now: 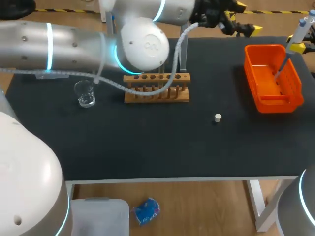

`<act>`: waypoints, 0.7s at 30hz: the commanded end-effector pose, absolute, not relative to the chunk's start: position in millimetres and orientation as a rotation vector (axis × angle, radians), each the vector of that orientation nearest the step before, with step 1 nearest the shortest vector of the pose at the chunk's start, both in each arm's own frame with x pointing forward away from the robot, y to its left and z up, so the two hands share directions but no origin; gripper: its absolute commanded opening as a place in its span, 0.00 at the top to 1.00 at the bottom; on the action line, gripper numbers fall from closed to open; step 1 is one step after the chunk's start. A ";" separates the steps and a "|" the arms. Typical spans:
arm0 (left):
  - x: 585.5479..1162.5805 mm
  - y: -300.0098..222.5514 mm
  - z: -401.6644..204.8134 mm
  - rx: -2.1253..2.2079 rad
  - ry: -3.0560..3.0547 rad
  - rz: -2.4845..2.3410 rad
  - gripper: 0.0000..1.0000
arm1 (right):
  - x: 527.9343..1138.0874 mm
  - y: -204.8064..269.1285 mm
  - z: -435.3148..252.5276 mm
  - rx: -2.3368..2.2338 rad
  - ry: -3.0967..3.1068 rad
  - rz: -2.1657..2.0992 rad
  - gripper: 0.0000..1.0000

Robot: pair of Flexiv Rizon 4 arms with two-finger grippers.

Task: Invert the test tube, pick up the pipette, mount the tip to pipette, aspirate from beaker and dispense into the tube, eject the tip, return the pipette, and cap with the stopper.

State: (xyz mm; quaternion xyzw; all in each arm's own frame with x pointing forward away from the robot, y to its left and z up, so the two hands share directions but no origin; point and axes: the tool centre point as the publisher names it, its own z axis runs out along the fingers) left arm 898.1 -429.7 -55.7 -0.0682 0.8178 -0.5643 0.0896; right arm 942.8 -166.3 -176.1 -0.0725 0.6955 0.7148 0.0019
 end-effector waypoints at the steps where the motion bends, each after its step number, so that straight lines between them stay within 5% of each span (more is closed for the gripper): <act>1: 916.1 -465.9 -63.5 -0.153 2.448 -1.718 0.00 | 942.2 -166.4 -175.6 -0.228 2.185 2.239 1.00; 21: 924.4 -493.4 -64.1 -0.119 2.464 -1.742 0.00 | 942.2 -166.4 -175.6 -0.228 2.185 2.239 1.00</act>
